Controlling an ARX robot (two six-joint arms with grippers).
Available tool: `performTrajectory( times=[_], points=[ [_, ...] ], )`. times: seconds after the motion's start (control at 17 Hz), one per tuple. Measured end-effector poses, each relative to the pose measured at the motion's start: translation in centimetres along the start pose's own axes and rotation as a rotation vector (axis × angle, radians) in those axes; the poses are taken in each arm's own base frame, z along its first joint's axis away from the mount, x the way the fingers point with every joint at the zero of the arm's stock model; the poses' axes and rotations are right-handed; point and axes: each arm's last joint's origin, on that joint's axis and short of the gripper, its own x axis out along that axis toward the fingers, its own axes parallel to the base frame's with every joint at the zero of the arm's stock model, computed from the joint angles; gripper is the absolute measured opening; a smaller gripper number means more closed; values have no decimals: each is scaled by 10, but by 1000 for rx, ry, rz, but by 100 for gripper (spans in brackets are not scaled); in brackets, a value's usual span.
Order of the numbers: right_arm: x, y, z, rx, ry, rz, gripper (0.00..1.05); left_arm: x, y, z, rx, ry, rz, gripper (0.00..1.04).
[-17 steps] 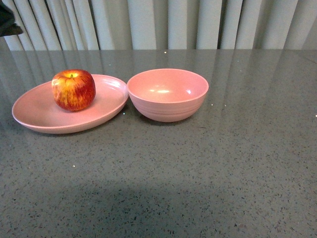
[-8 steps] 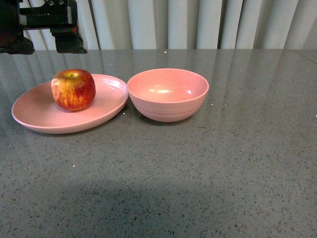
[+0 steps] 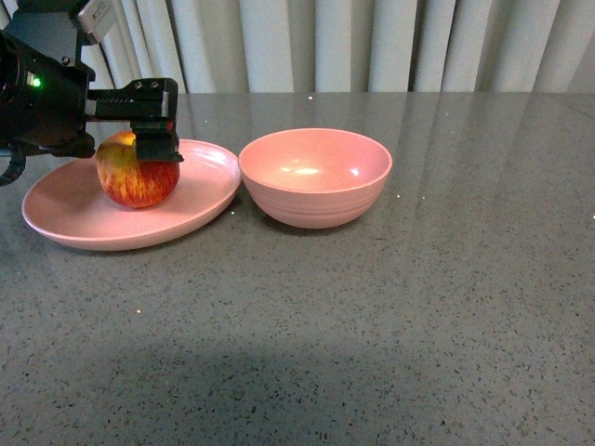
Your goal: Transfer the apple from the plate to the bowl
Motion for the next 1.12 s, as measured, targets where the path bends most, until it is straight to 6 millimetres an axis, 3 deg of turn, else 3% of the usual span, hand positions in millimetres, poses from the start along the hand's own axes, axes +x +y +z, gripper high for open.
performTrajectory(
  times=[0.59,0.71,0.76,1.12],
  points=[
    [0,0,0,0,0,0,98,8,-4,-9,23,87,-1,98],
    [0,0,0,0,0,0,98,7,-5,-9,24,85,-4,79],
    [0,0,0,0,0,0,98,7,-5,-9,24,85,-4,75],
    [0,0,0,0,0,0,98,-5,-4,2,22,55,4,69]
  ],
)
